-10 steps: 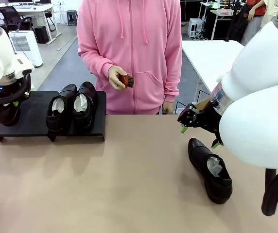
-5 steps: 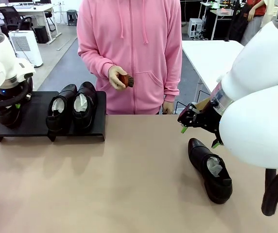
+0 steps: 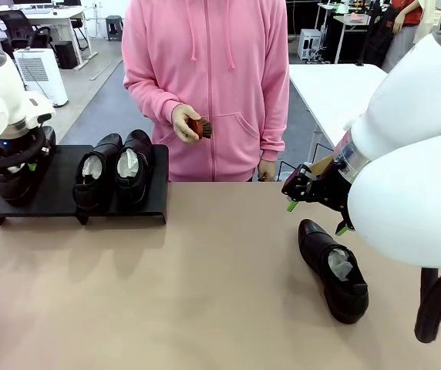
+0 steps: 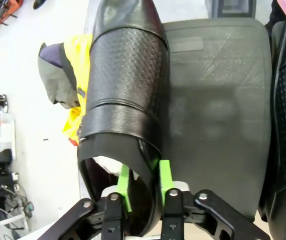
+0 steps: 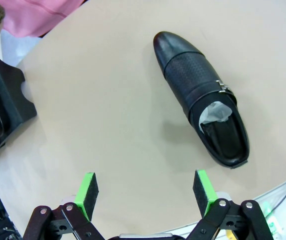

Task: Organize the shoes by placing them on the stand.
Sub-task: Place the Shoe from the middle of the table onto the Shoes Stand, then pick up one Shoe and place it in the middle of the table.

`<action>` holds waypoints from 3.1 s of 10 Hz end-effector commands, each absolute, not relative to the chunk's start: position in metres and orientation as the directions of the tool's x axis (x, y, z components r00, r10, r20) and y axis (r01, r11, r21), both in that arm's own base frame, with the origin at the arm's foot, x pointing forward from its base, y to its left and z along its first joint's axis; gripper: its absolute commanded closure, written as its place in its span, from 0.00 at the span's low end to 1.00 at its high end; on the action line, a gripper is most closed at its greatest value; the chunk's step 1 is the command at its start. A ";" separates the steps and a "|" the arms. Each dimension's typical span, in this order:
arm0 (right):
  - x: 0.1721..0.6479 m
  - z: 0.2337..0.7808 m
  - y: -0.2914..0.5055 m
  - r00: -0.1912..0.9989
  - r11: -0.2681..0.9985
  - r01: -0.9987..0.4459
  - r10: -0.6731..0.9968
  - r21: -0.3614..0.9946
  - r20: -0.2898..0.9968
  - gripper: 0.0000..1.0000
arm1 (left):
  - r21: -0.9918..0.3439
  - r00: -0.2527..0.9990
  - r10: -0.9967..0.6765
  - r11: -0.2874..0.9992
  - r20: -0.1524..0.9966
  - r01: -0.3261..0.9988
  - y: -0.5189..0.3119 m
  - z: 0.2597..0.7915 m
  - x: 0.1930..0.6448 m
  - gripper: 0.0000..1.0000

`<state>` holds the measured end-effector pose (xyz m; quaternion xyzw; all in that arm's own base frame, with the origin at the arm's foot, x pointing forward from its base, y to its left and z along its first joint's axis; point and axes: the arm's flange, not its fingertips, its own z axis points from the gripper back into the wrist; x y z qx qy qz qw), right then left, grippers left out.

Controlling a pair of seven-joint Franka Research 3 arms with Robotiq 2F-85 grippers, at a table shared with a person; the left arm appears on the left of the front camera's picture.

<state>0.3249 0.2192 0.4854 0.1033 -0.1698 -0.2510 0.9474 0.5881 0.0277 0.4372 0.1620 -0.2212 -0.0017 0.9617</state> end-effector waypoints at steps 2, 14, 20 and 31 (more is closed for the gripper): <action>0.329 0.487 0.219 0.826 0.858 0.419 -0.496 0.296 0.268 0.00 | 0.282 0.872 -0.028 0.951 0.488 -0.128 0.031 0.451 0.581 0.56; 0.329 0.487 0.219 0.826 0.858 0.419 -0.496 0.296 0.268 0.00 | 0.265 0.850 -0.052 0.958 0.524 -0.105 0.025 0.473 0.571 0.56; 0.329 0.487 0.219 0.826 0.858 0.419 -0.496 0.296 0.268 0.00 | 0.225 0.839 -0.166 0.973 0.517 0.054 -0.008 0.544 0.483 0.56; 0.374 0.409 0.165 0.988 0.995 0.027 -0.041 0.091 0.151 0.00 | -0.019 0.921 -0.389 0.921 0.022 0.389 -0.063 0.507 0.427 0.56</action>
